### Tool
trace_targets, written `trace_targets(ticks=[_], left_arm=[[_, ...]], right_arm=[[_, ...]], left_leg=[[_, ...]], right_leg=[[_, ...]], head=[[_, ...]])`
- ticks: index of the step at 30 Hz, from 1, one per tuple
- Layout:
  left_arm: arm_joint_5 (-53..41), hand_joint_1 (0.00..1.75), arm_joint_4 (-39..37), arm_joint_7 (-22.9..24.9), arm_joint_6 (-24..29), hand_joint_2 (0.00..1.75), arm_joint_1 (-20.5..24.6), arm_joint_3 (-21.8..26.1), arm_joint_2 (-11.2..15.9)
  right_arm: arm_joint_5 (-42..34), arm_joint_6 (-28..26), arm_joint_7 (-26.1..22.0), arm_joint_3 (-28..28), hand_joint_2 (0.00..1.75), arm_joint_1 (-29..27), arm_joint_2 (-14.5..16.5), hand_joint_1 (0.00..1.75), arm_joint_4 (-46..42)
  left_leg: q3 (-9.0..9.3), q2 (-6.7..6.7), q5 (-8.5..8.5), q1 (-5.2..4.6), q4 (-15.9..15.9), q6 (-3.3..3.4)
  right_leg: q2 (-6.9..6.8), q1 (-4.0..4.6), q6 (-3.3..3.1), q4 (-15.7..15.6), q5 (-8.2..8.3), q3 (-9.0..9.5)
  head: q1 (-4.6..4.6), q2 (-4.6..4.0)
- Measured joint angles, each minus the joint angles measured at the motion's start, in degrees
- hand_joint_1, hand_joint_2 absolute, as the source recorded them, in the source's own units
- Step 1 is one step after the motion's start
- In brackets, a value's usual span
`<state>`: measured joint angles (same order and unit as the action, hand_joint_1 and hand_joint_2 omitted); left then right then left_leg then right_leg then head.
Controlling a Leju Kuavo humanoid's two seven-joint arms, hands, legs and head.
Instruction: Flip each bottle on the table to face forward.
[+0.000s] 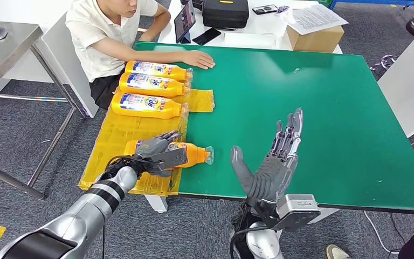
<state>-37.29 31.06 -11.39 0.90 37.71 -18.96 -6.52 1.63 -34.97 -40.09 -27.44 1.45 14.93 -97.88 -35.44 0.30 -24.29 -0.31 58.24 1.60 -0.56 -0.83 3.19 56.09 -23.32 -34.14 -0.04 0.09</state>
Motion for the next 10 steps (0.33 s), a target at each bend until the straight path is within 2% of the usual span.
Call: trace_targets(ticks=[6, 10], left_arm=[[-0.87, 0.00, -0.20, -0.17, -0.21, 1.75, 0.04, -1.08, -0.12], [-1.04, 0.00, -0.14, -1.30, 2.61, 1.75, -0.57, -1.51, -0.21]], right_arm=[[0.04, 0.50, 0.00, 0.25, 1.75, -0.01, 0.00, 0.00, 1.38], [0.26, 0.61, 0.00, 0.45, 1.75, -0.03, 0.00, 0.00, 1.88]], left_leg=[[0.01, 0.00, 0.00, 0.00, 0.00, 0.00], [0.01, 0.00, 0.00, 0.00, 0.00, 0.00]], right_leg=[[0.00, 0.00, 0.00, 0.00, 0.00, 0.00], [0.01, 0.00, 0.00, 0.01, 0.00, -0.01]], head=[[-0.01, 0.00], [-0.01, 0.00]])
